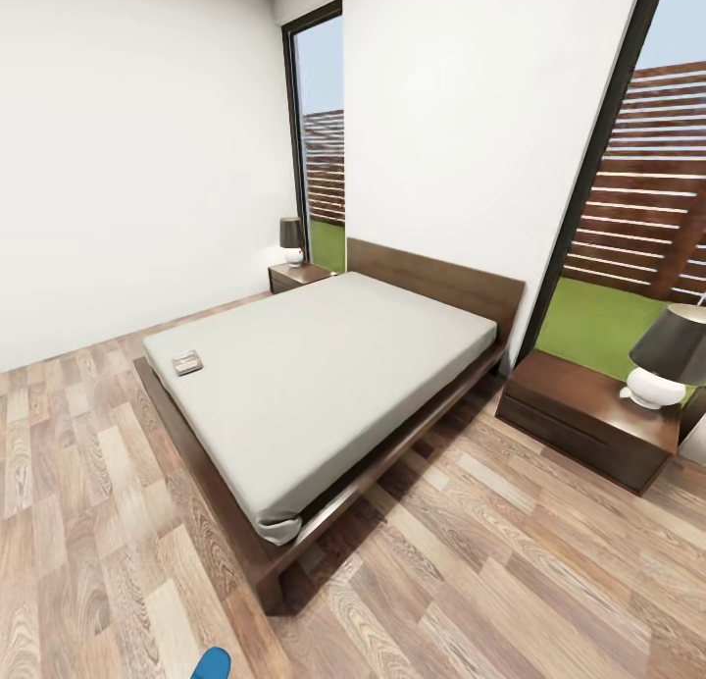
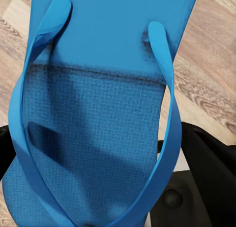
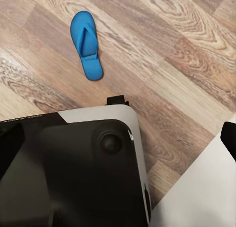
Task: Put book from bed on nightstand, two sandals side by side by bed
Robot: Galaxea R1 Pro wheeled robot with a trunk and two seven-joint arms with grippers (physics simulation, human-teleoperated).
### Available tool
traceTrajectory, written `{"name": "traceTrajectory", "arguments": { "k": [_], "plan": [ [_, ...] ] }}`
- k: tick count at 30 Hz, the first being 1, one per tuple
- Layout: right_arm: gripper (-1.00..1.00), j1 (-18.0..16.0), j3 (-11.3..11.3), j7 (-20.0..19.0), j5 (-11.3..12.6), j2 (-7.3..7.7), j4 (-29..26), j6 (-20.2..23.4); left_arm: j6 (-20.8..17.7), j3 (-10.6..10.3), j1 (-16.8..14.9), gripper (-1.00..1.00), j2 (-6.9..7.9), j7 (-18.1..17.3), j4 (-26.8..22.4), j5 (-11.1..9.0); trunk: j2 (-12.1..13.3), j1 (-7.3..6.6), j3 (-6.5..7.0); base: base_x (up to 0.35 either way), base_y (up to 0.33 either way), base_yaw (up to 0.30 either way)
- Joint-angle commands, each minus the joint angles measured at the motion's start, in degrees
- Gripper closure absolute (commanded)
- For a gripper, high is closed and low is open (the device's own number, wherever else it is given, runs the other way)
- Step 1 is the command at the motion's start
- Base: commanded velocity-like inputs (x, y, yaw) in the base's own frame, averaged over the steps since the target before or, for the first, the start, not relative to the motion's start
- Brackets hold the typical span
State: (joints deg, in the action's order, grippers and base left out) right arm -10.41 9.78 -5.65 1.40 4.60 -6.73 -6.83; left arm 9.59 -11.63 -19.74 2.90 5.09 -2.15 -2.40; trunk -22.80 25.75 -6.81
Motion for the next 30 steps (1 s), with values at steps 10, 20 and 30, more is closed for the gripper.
{"name": "traceTrajectory", "arguments": {
  "k": [10,20,30],
  "plan": [
    [-1.0,-0.48,-4.33,2.69,0.19,-0.19,-2.07,0.45,0.16,-0.5,-0.04,1.0,0.0,0.25,-0.03,-0.19,-0.11,0.03,-0.12,0.0,0.0,0.0],
    [-1.0,-5.41,-9.95,12.19,0.16,-5.49,-3.18,7.54,0.16,-0.5,-0.09,1.0,0.08,0.26,-0.16,-0.23,-0.11,0.03,-0.12,0.0,0.0,0.0],
    [-1.0,-6.21,-11.3,12.96,0.19,-6.19,-3.14,9.45,0.19,-0.46,-0.12,1.0,0.14,0.27,-0.31,-0.3,-0.11,0.03,-0.12,0.0,0.0,0.0]
  ]
}}
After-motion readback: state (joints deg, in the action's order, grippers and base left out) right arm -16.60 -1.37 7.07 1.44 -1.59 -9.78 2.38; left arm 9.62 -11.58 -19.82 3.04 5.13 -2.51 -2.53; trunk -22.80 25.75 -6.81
